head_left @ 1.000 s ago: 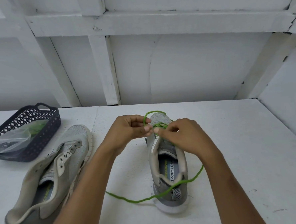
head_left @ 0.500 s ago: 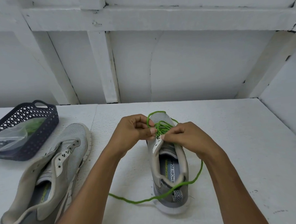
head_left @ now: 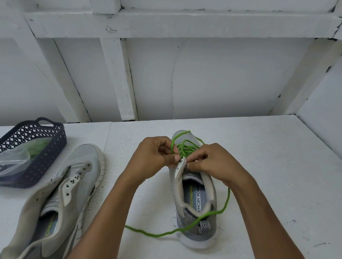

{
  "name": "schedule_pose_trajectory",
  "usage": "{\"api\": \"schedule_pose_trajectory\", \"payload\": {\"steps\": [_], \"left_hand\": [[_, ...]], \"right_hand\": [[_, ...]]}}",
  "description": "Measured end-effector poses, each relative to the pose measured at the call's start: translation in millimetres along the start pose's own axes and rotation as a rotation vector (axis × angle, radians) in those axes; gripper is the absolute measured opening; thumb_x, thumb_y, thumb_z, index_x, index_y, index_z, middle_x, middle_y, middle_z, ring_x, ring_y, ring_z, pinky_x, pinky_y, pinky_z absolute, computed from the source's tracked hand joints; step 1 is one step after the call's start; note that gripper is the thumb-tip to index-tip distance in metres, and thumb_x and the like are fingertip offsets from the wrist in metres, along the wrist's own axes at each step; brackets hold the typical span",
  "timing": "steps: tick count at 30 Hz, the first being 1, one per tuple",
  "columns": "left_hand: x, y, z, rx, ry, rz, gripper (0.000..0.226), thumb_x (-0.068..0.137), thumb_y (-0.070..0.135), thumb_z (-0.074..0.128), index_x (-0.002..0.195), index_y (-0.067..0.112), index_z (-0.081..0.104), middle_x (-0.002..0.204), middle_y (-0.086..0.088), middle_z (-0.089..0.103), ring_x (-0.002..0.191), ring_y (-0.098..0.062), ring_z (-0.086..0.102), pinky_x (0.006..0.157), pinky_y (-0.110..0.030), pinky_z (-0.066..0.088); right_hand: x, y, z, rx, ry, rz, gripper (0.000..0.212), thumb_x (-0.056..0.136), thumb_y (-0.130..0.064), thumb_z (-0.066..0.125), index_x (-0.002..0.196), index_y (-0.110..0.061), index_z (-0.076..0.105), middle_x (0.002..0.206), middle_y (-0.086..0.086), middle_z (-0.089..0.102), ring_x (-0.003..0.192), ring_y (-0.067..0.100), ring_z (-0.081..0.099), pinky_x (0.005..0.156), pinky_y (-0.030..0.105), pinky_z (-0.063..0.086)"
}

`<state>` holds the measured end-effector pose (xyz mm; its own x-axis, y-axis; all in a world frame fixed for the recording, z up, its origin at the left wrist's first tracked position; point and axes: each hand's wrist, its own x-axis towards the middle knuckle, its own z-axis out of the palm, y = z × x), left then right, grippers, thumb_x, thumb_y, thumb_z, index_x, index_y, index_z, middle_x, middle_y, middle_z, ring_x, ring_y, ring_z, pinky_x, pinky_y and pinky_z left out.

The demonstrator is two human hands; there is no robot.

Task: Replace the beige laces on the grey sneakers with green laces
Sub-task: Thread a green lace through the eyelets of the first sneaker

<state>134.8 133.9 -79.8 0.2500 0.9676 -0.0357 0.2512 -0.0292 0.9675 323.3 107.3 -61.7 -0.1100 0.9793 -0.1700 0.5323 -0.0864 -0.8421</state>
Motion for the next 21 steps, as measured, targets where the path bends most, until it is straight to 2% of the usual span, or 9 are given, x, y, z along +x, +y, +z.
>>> {"api": "schedule_pose_trajectory", "payload": {"steps": [3,6,9,11,13,15,17,19,21], "left_hand": [[0,-1,0,0.042,0.021,0.01,0.016,0.075,-0.001,0.082,0.078,0.011,0.071,0.076,-0.014,0.073,0.075,-0.036,0.072,0.08,-0.055,0.059],[-1,2,3,0.124,0.026,0.057,0.018,0.075,0.005,0.083,0.075,0.017,0.071,0.072,-0.007,0.073,0.072,-0.028,0.072,0.079,-0.052,0.059],[0,9,2,0.211,-0.011,0.069,0.014,0.077,0.009,0.083,0.077,0.015,0.071,0.069,-0.005,0.072,0.065,-0.019,0.07,0.078,-0.047,0.059],[1,12,-2,0.201,-0.038,0.053,0.013,0.079,0.015,0.083,0.083,0.014,0.071,0.072,-0.005,0.073,0.064,-0.016,0.068,0.077,-0.048,0.059],[0,15,-4,0.203,-0.038,0.043,0.028,0.078,0.032,0.084,0.097,0.022,0.066,0.086,0.001,0.073,0.071,-0.014,0.069,0.075,-0.045,0.059],[-2,18,-1,0.262,-0.066,0.026,0.054,0.072,0.046,0.084,0.114,0.031,0.055,0.105,0.012,0.066,0.077,-0.007,0.067,0.071,-0.034,0.056],[-5,19,2,0.313,-0.117,0.009,0.068,0.073,0.042,0.084,0.127,0.035,0.044,0.114,0.017,0.058,0.076,0.0,0.063,0.069,-0.025,0.05],[-6,18,3,0.281,-0.115,-0.015,0.067,0.078,0.032,0.082,0.131,0.036,0.041,0.117,0.015,0.056,0.074,-0.002,0.062,0.07,-0.029,0.053],[-7,17,3,0.236,-0.108,-0.05,0.064,0.081,0.025,0.078,0.132,0.035,0.04,0.118,0.012,0.055,0.073,-0.006,0.061,0.073,-0.036,0.056]], "right_hand": [[-2,-2,1,-0.006,-0.006,-0.017,0.023,0.074,-0.014,0.083,0.068,-0.036,0.076,0.062,-0.02,0.065,0.068,0.001,0.061,0.07,0.028,0.05],[-5,-4,3,0.008,-0.014,-0.028,0.034,0.075,-0.016,0.083,0.058,-0.043,0.072,0.066,-0.022,0.066,0.072,0.003,0.063,0.077,0.032,0.053],[-5,-3,4,0.042,-0.007,-0.034,0.04,0.076,-0.014,0.082,0.053,-0.045,0.071,0.065,-0.023,0.066,0.066,-0.004,0.059,0.074,0.029,0.05],[-5,-2,5,0.043,0.005,-0.033,0.037,0.077,-0.014,0.081,0.054,-0.041,0.071,0.066,-0.016,0.066,0.068,0.0,0.06,0.077,0.033,0.052],[-5,-2,7,0.028,0.027,-0.035,0.028,0.077,-0.015,0.078,0.06,-0.037,0.072,0.073,-0.009,0.067,0.077,0.012,0.064,0.082,0.038,0.053],[-5,-2,7,0.003,0.032,-0.063,0.016,0.072,-0.021,0.074,0.065,-0.036,0.073,0.079,-0.003,0.068,0.084,0.022,0.065,0.082,0.043,0.053],[-7,-2,5,-0.001,0.048,-0.077,0.008,0.069,-0.025,0.071,0.067,-0.032,0.074,0.08,-0.003,0.068,0.084,0.02,0.064,0.08,0.042,0.052],[-8,1,1,0.045,0.096,-0.054,0.013,0.078,-0.017,0.069,0.068,-0.024,0.072,0.078,-0.008,0.068,0.078,0.013,0.063,0.073,0.035,0.051],[-8,2,-4,0.158,0.195,-0.026,0.02,0.084,-0.011,0.061,0.066,-0.018,0.065,0.077,-0.007,0.068,0.071,0.012,0.062,0.062,0.027,0.044]]}}
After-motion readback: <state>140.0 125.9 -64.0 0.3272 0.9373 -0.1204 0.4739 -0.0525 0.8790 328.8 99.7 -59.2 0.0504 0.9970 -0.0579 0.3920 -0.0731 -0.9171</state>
